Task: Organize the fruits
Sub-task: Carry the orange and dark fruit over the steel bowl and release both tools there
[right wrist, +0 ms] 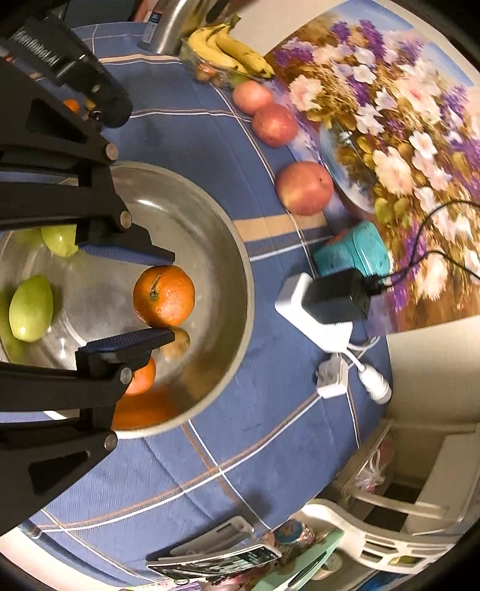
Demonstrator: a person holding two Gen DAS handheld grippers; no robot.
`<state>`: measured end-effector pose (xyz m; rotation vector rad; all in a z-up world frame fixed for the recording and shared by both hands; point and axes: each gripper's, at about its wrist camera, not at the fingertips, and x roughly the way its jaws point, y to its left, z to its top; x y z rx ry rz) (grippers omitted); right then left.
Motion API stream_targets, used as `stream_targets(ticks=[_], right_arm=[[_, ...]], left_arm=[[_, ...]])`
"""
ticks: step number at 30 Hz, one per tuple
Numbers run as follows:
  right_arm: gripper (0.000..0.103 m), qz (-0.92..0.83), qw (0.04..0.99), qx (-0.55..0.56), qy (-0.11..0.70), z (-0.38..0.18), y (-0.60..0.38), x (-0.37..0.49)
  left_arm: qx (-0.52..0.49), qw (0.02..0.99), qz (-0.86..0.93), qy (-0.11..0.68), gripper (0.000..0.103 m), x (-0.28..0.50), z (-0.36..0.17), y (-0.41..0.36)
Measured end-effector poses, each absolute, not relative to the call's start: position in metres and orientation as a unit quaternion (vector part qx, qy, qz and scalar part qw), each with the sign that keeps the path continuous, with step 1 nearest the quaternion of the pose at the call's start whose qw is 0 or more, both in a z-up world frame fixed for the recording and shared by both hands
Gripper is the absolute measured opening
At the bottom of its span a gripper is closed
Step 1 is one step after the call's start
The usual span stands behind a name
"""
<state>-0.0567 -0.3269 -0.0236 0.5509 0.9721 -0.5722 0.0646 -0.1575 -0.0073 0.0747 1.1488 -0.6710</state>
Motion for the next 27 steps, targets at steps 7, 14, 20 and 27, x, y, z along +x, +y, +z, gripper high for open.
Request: stream_targets(ticks=[7,14,20,27], right_arm=[[0.036,-0.282,0.81,0.259,0.445,-0.014,-0.337,-0.069],[0.036,-0.285,0.81,0.26,0.441,-0.012,-0.343,-0.074],[0.036,-0.277,0.804,0.264,0.455,-0.022,-0.341,-0.069],[0.037,-0.266,0.795,0.261,0.479,-0.034,-0.337,-0.063]], left_arm=[[0.081,0.78,-0.342,0.517,0.029,0.041,-0.008,-0.186],[0.104,0.777,-0.356,0.508,0.029,0.032,-0.016,-0.201],[0.106,0.772,-0.354,0.517,0.029,0.033,-0.028,-0.205],[0.111,0.771,-0.347,0.522,0.029,0.036,-0.036,-0.204]])
